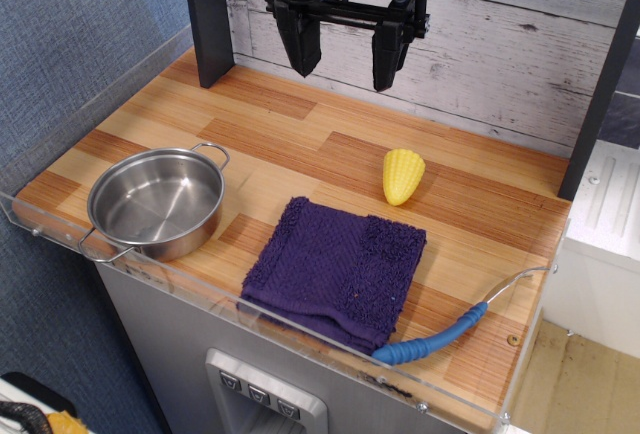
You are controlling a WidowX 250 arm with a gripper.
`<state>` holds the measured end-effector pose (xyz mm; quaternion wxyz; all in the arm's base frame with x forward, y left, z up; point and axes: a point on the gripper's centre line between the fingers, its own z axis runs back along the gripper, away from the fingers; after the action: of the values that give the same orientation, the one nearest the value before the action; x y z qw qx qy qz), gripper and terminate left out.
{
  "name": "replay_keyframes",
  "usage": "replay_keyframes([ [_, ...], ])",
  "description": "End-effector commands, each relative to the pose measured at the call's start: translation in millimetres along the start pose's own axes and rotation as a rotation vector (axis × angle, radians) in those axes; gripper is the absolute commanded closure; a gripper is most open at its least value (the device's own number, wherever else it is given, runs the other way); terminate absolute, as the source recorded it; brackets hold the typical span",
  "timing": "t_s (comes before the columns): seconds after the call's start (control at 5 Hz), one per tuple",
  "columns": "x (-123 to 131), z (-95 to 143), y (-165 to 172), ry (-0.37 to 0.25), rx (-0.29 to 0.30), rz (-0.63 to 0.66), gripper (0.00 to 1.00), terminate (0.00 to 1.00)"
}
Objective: Put the blue spoon in between but above the pan and cloth
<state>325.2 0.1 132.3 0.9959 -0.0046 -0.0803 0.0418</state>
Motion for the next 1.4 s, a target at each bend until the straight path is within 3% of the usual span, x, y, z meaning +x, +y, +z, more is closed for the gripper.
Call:
replay_keyframes([
  [0.0, 0, 0, 0, 0.0, 0.0, 0.0, 0.0, 0.0],
  [0.4, -28, 4, -48, -0.016, -0.055, -0.069, 0.0, 0.0],
  [0.8, -69, -2, -86, -0.014, -0.137, -0.23, 0.0, 0.0],
  [1.0, -87, -17, -88, -0.024, -0.186, -0.322, 0.0, 0.0],
  [1.2, -99, -25, -86, -0.017, -0.186, -0.384, 0.0, 0.0],
])
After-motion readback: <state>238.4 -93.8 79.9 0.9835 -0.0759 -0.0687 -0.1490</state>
